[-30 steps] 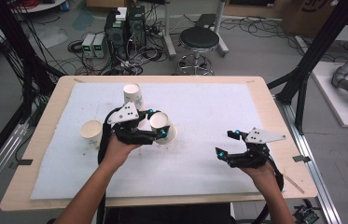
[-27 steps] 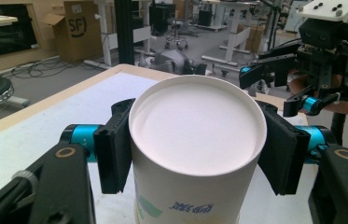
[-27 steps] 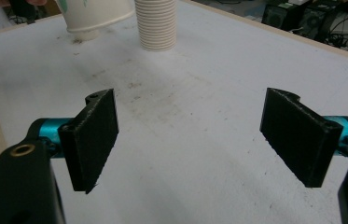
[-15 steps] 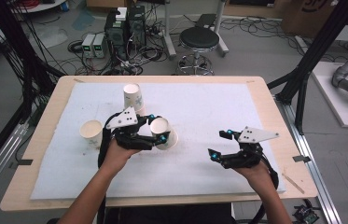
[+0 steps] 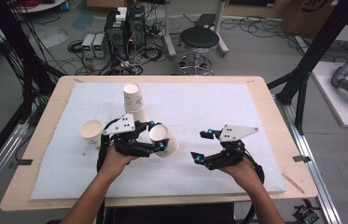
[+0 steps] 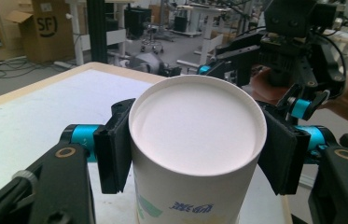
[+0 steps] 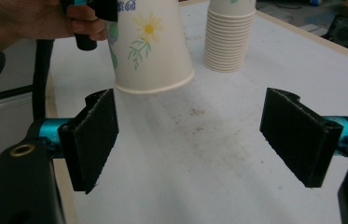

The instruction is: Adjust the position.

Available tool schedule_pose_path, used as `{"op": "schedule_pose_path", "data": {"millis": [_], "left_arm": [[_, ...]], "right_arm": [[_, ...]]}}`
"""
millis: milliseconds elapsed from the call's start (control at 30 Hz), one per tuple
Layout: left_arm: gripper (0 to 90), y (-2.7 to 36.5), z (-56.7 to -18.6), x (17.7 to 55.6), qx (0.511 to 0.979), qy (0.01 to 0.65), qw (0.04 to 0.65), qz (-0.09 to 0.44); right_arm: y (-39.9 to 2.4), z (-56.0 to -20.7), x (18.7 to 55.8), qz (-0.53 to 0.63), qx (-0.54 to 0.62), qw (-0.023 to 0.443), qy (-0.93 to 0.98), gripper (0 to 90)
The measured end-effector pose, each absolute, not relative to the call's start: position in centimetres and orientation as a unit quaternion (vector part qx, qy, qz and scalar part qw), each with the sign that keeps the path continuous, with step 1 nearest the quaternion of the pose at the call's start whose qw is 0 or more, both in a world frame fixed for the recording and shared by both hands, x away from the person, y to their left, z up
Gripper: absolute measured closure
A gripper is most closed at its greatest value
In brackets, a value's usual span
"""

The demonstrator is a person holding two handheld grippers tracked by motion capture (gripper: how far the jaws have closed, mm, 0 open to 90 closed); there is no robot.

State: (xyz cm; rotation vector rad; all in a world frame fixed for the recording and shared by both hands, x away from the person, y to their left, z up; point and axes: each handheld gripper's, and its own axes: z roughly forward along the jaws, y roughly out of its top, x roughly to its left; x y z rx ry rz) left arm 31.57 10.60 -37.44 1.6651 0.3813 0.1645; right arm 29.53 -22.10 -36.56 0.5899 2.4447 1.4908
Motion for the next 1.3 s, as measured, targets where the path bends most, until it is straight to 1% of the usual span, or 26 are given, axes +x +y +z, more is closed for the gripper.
{"op": "schedule_pose_path", "data": {"millis": [267,600,1000,1300], "left_arm": [[35.6,10.1,-37.7,31.3,0.742,0.15,0.65,0.057],[36.0,9.0,-37.8,31.0,0.753,0.13,0.643,0.038],[36.0,7.9,-37.8,30.7,0.759,0.115,0.641,0.023],[36.0,6.7,-37.4,30.7,0.758,0.104,0.644,0.012]], "right_arm": [[-20.1,-37.0,29.8,0.507,0.168,0.076,0.842,19.7],[-18.7,-37.8,30.0,0.5,0.15,0.052,0.851,19.7],[-17.9,-38.6,29.8,0.505,0.133,0.034,0.852,19.7],[-18.1,-38.6,29.9,0.521,0.129,0.025,0.843,20.1]]}}
